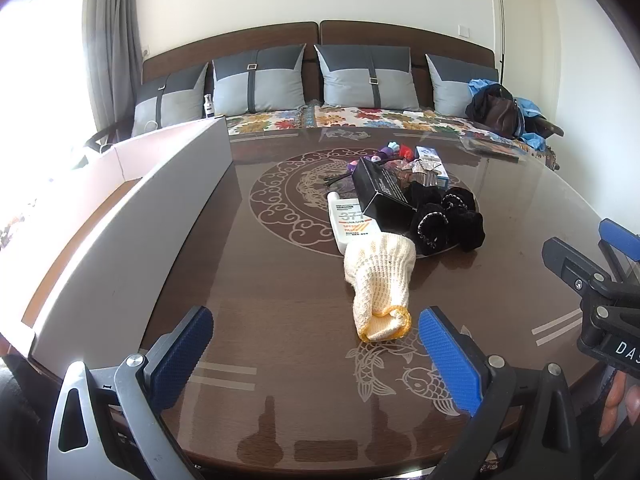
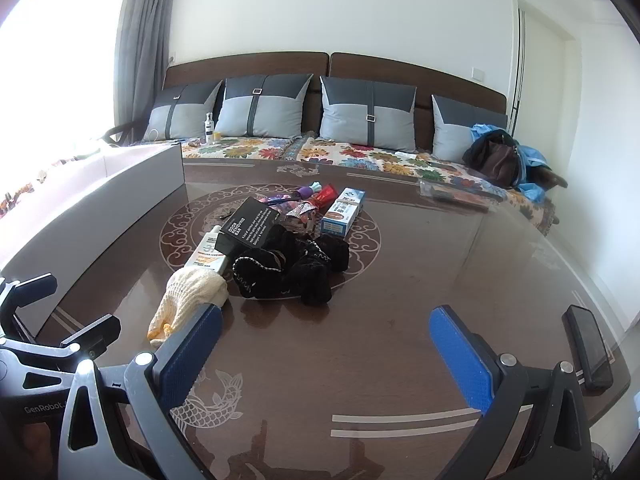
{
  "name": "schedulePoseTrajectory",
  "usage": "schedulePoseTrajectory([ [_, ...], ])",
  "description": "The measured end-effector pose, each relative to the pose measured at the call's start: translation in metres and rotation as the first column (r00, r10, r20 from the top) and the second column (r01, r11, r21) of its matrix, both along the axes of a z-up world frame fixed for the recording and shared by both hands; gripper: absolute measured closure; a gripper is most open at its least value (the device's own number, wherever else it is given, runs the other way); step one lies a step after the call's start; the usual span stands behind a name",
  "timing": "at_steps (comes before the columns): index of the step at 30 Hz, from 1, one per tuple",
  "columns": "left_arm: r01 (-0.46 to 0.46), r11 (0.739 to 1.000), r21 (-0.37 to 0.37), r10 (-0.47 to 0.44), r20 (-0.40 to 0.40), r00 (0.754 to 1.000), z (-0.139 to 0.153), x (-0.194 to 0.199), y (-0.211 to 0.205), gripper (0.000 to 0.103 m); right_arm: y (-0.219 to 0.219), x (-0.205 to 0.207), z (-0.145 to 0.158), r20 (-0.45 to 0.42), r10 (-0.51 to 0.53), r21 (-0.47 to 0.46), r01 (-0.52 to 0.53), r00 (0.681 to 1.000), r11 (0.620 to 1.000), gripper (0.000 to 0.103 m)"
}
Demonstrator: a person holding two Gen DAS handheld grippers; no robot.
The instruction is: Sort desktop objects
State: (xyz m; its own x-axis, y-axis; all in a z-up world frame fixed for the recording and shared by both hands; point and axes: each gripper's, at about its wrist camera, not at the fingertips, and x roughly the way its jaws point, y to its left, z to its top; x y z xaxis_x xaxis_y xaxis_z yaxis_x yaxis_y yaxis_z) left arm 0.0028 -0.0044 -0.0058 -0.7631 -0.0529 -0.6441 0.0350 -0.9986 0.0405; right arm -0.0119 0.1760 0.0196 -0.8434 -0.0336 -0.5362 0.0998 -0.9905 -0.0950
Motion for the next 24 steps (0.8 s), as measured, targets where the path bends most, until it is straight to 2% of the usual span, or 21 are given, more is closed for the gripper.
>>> schedulePoseTrajectory([
  [24,0.01,1.0,0.004,-0.01,0.01,1.0,-0.0021,0.0005,0.0011,0.0,-0.0044,-0.0015,-0.0052,0.012,0.011,0.007,-0.011,1.0,1.0,0.0],
])
